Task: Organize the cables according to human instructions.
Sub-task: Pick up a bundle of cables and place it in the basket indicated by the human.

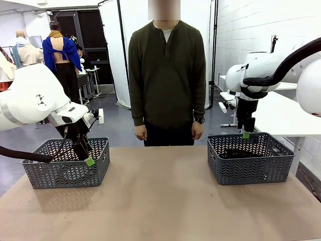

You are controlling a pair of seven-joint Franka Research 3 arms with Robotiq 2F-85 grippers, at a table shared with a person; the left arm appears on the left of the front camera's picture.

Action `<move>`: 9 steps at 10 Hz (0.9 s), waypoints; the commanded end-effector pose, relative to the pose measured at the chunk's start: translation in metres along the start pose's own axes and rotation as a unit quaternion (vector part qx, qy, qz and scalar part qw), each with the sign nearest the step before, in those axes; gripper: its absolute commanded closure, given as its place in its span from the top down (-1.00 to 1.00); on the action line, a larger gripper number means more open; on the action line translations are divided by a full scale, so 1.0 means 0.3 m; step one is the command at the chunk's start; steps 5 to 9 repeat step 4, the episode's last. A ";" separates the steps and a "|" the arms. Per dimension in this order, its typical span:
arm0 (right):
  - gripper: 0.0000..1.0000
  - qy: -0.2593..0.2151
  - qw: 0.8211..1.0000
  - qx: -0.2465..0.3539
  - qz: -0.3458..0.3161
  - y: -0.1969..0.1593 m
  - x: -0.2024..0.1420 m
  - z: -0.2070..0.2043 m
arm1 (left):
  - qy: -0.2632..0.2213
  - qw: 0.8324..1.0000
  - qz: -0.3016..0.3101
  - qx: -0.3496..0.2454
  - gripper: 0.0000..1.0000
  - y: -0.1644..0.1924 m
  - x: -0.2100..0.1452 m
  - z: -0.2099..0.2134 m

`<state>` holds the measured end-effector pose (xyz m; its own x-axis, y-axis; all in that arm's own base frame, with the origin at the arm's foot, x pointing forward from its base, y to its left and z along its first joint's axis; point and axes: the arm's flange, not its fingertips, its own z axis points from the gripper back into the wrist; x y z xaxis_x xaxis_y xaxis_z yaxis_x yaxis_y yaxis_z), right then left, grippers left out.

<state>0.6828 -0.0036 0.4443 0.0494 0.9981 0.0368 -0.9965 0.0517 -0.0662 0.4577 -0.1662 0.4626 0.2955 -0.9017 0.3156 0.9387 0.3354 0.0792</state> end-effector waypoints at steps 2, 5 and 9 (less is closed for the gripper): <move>1.00 0.000 1.000 0.001 0.006 0.000 0.000 -0.001 | 0.001 1.000 0.001 0.003 1.00 0.004 0.006 0.003; 1.00 0.000 1.000 0.001 0.006 0.000 0.000 -0.001 | 0.001 1.000 0.001 0.003 1.00 0.004 0.006 0.003; 1.00 0.000 1.000 0.001 0.006 0.000 0.000 -0.001 | 0.001 1.000 0.001 0.003 1.00 0.004 0.006 0.003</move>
